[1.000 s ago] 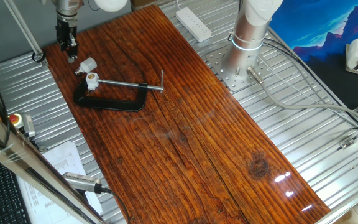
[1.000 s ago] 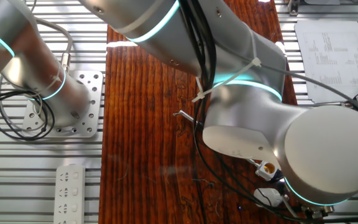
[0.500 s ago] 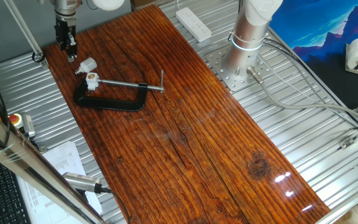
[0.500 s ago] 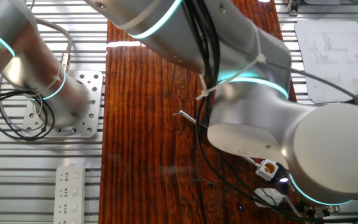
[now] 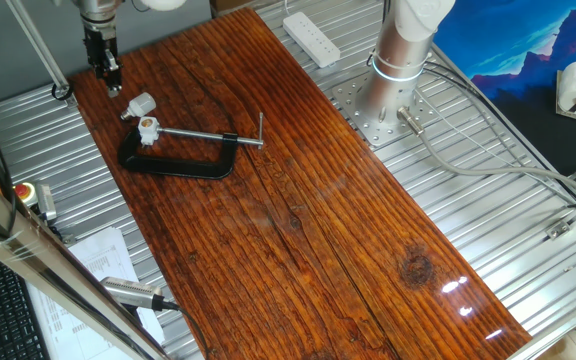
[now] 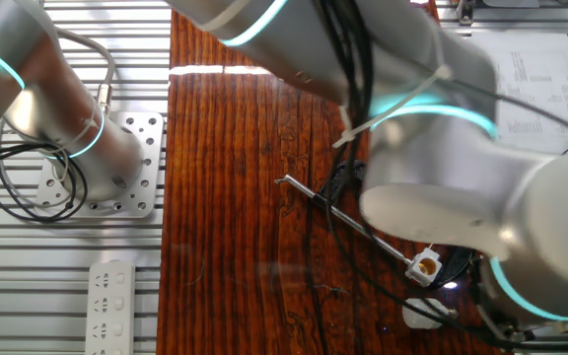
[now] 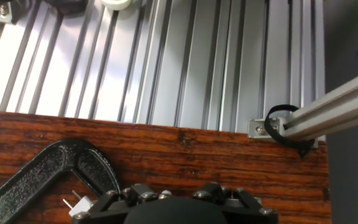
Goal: Take out the light bulb by rotating it
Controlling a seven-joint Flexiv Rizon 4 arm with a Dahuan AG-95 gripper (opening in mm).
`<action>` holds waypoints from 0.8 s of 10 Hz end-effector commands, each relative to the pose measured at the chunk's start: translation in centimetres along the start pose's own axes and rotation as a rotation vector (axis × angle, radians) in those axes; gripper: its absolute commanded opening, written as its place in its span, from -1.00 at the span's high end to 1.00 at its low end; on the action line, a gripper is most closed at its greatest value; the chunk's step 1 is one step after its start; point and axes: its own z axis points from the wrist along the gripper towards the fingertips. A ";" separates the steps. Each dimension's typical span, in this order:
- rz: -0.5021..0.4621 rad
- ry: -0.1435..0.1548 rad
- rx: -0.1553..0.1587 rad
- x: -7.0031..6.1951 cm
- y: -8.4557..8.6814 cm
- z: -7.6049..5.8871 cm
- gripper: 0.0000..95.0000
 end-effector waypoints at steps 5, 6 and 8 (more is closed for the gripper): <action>-0.011 0.046 -0.008 0.0 0.0 -0.5 0.20; -0.010 0.047 -0.008 0.0 0.0 -0.5 0.20; -0.011 0.054 -0.009 0.0 0.0 -0.6 0.20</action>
